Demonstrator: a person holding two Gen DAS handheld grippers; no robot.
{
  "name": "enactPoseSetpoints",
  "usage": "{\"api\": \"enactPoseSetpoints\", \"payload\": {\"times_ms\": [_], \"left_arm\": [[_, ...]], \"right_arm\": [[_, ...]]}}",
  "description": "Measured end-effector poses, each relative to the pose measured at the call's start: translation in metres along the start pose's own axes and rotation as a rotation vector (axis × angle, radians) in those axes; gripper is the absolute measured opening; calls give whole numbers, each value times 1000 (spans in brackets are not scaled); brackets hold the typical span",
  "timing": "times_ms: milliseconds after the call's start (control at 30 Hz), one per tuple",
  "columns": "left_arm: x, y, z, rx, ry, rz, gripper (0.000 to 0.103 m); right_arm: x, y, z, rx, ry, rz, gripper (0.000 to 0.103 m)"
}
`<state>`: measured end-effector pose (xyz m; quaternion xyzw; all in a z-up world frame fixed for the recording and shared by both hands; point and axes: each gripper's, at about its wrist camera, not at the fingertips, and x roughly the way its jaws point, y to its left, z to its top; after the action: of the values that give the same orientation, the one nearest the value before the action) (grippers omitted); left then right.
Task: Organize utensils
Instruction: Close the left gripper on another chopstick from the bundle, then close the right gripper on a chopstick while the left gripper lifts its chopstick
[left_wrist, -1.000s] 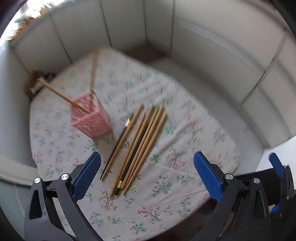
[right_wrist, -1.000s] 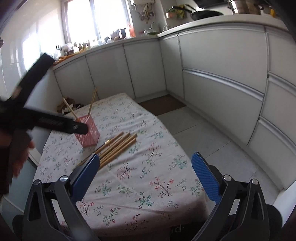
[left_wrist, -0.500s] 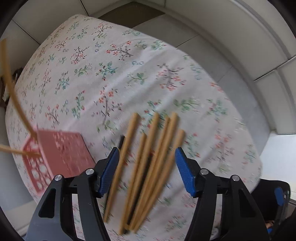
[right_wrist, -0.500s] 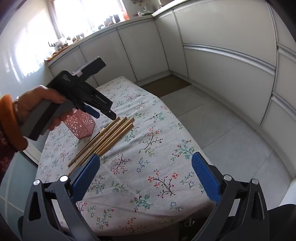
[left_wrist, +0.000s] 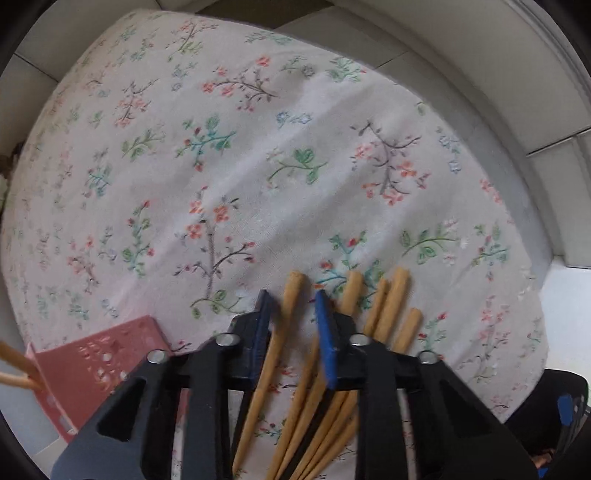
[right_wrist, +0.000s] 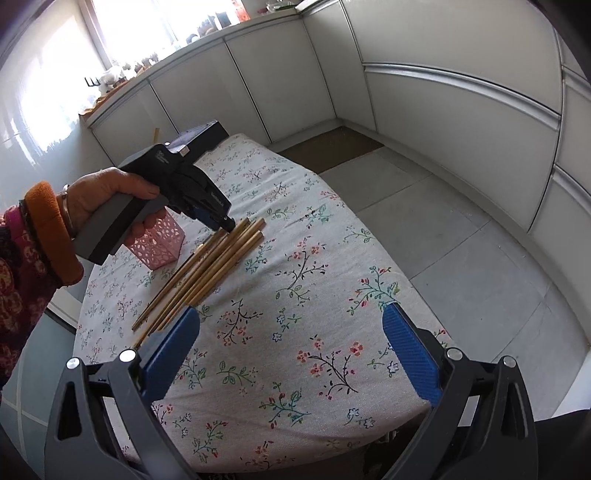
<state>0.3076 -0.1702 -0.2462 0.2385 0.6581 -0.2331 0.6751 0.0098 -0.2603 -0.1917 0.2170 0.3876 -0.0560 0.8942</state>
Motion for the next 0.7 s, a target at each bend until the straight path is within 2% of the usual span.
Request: {"api": "enactPoseSetpoints", "payload": {"times_ms": [100,167,267,333,467,500,533,567,667,700], "left_arm": [[1,-1,-5,-17,-22,-6,10],[-1,2,-15,-63,-74,-14,10],[-22,7,-43,-109,-221,-24,10],[-45,9,-69,-139,-312,-35,7],[-115,11,-146,-188,-541,-62,7],[-134,13,-168,-195,-603,-67,7],[-147,8,-171,-200,-635,-71,7],[-164,7,-191,-208,-694,-76,7],[-199,-3,-233,-203,-819,-70,7],[-211,-5,-246,-204,-861,-64,7]], "right_arm": [[7,-3,4,30,39,-41,97],[13,-5,12,55,64,-70,97],[22,1,30,46,72,-126,97],[34,7,50,61,98,-129,97],[78,17,85,194,254,-63,94],[90,20,91,229,297,-55,87],[108,23,97,273,354,-56,82],[121,26,99,300,400,-54,76],[157,29,95,383,530,-77,45],[165,29,93,405,553,-83,38]]}}
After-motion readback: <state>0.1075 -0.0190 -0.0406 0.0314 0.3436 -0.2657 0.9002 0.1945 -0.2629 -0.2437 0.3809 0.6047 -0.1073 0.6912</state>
